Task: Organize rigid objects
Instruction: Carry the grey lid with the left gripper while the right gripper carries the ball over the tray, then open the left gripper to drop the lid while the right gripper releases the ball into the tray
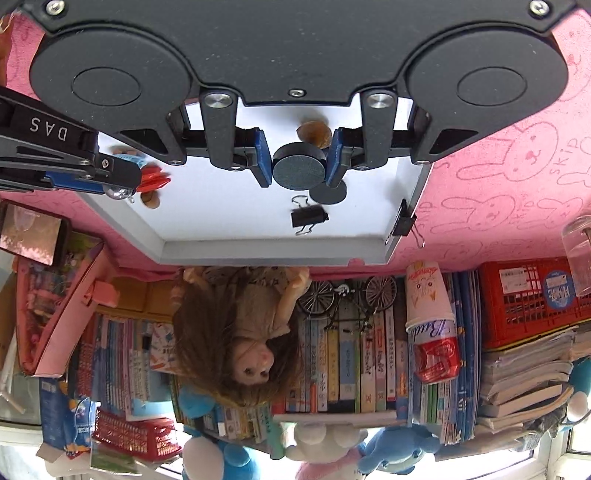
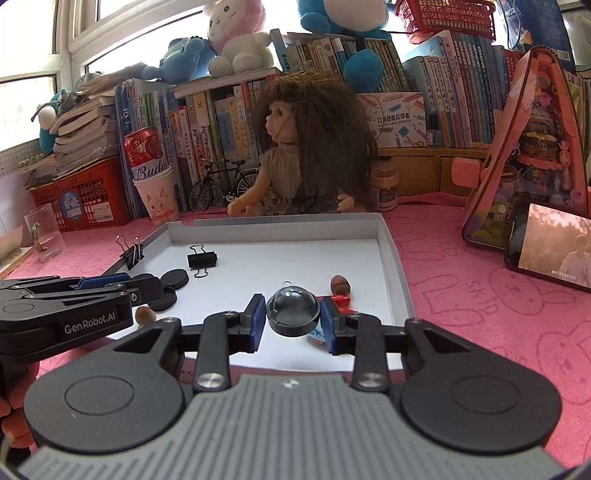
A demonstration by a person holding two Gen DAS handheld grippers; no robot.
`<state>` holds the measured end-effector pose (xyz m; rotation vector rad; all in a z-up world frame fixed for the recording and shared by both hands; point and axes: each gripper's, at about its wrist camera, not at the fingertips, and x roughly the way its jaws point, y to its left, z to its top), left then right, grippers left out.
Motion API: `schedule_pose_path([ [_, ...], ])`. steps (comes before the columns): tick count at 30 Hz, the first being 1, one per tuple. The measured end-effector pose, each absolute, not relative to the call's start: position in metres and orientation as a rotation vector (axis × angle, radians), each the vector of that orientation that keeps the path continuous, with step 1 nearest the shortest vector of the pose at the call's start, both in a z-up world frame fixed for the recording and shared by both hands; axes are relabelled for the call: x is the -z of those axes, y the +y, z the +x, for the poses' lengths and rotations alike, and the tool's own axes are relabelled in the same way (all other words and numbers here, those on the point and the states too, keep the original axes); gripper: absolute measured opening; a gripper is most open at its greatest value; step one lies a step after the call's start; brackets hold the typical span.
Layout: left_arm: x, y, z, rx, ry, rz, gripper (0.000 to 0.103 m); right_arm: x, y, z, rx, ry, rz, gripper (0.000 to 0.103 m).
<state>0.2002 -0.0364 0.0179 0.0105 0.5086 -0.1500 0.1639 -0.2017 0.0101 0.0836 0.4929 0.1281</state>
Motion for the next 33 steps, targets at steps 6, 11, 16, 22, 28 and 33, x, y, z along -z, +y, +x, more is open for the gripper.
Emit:
schedule_pose_path([
  [6, -0.012, -0.037, 0.204, 0.123, 0.526, 0.019, 0.030, -0.007, -0.204, 0.170, -0.104, 0.508, 0.100, 0.043],
  [11, -0.015, -0.040, 0.197, 0.108, 0.513, 0.037, 0.050, -0.010, -0.206, 0.166, -0.091, 0.498, 0.121, 0.063],
  [16, -0.020, -0.038, 0.183, 0.105, 0.530, 0.036, 0.058, -0.016, -0.206, 0.156, -0.083, 0.495, 0.122, 0.073],
  [22, -0.023, -0.035, 0.155, 0.125, 0.537, 0.027, 0.064, -0.020, -0.206, 0.133, -0.077, 0.488, 0.119, 0.081],
  [28, -0.024, -0.032, 0.140, 0.132, 0.547, 0.017, 0.066, -0.021, -0.205, 0.121, -0.079, 0.488, 0.109, 0.085],
  [33, -0.025, -0.030, 0.133, 0.139, 0.558, 0.008, 0.067, -0.019, -0.206, 0.115, -0.083, 0.498, 0.114, 0.086],
])
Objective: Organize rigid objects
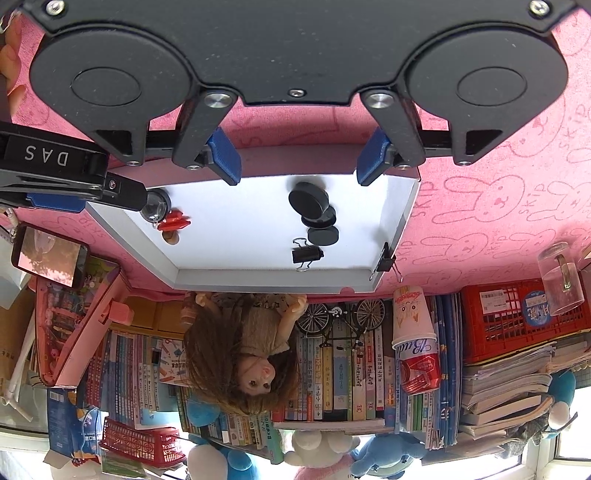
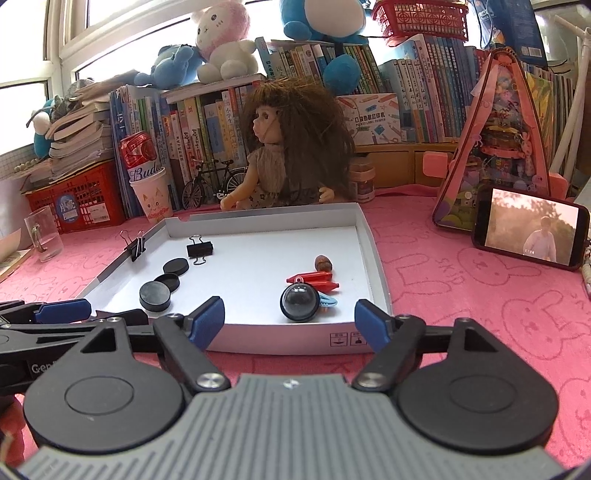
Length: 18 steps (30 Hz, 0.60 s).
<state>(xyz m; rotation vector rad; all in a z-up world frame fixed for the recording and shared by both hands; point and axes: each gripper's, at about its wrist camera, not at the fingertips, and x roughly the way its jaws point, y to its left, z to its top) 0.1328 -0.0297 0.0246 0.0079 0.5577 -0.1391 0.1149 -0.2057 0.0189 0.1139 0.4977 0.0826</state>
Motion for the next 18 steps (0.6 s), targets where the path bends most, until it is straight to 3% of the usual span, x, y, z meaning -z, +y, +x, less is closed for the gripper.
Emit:
schedule_pose_path([
  [18, -0.021, -0.022, 0.106, 0.158, 0.584, -0.005, 0.072, -0.015, -0.206, 0.094, -0.080, 0.523, 0.097, 0.091],
])
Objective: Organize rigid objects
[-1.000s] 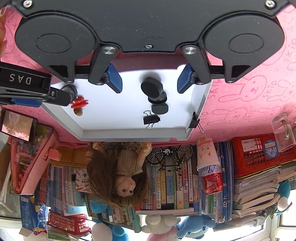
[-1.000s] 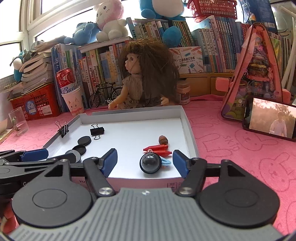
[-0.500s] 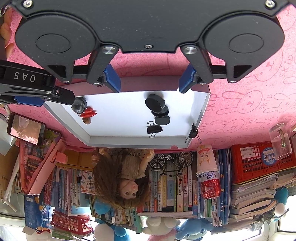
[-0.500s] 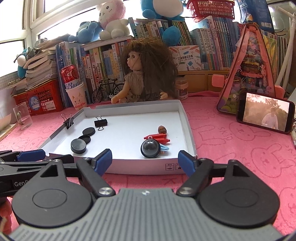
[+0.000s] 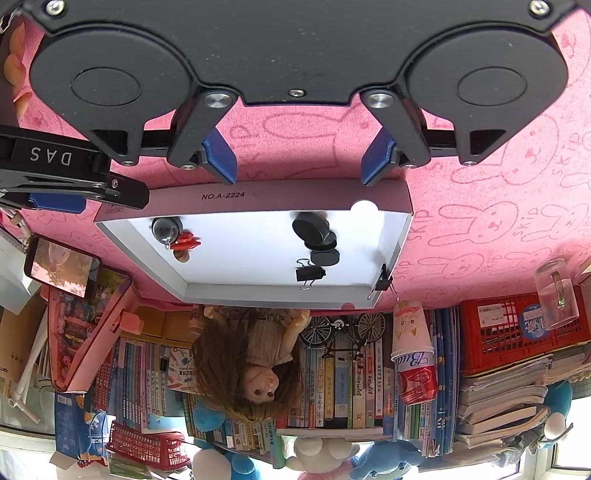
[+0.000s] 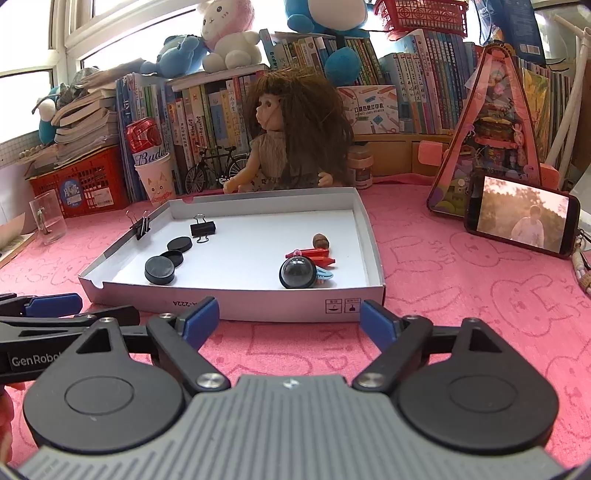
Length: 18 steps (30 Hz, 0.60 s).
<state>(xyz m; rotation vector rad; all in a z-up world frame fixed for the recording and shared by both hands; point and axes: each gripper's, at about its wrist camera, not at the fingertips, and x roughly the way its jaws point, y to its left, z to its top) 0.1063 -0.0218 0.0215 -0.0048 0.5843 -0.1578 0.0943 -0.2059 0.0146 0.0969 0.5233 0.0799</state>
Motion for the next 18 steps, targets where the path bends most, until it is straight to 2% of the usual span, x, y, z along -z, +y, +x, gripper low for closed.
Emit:
schedule_pose_path([
  [18, 0.001, -0.011, 0.089, 0.104, 0.636, 0.012, 0.076, 0.004, -0.205, 0.078, -0.070, 0.590, 0.076, 0.096],
])
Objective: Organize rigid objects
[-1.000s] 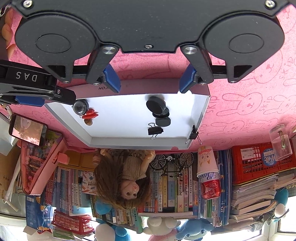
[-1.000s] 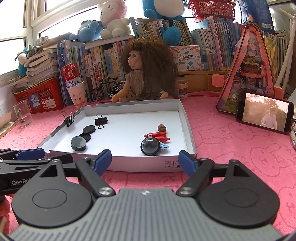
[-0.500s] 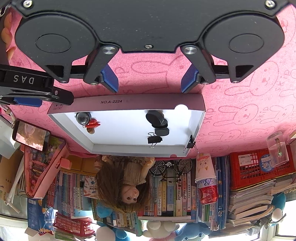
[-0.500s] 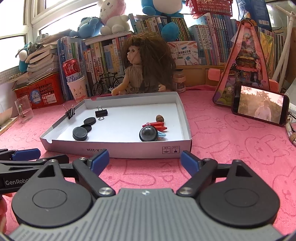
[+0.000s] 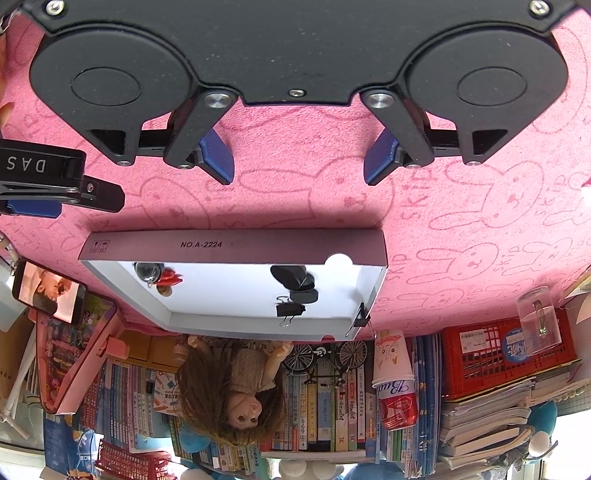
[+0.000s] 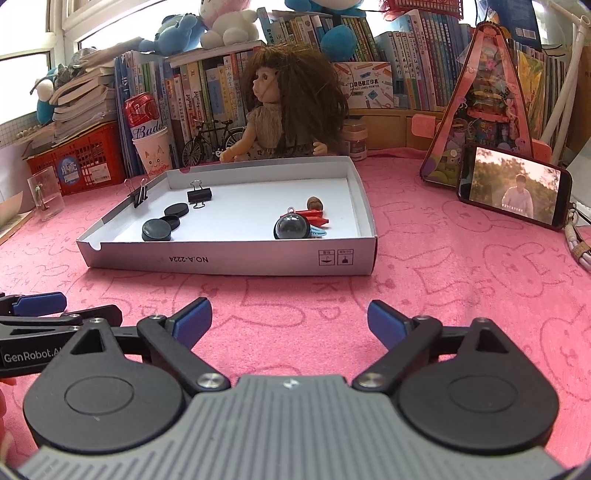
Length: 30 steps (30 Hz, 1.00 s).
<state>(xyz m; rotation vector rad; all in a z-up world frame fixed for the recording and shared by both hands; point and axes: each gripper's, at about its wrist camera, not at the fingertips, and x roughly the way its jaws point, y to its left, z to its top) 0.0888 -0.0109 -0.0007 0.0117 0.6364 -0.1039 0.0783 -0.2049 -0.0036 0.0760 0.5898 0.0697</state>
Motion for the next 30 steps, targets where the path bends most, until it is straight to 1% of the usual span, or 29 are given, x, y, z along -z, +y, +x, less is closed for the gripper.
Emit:
schedule_pose_path([
  [3, 0.003, -0.012, 0.087, 0.097, 0.626, 0.028, 0.077, 0.007, -0.202, 0.078, -0.066, 0.597, 0.064, 0.096],
  [10, 0.004, -0.013, 0.089, 0.087, 0.623, 0.029, 0.081, 0.008, -0.198, 0.080, -0.039, 0.603, 0.048, 0.103],
  [19, 0.006, -0.009, 0.091, 0.073, 0.619, 0.020, 0.088, 0.011, -0.200, 0.085, -0.028, 0.639, 0.048, 0.103],
  [25, 0.006, -0.008, 0.094, 0.066, 0.631, 0.011, 0.094, 0.013, -0.192, 0.087, -0.016, 0.661, -0.015, 0.103],
  [30, 0.006, -0.007, 0.096, 0.066, 0.636, 0.020, 0.095, 0.013, -0.193, 0.087, -0.016, 0.662, -0.016, 0.103],
])
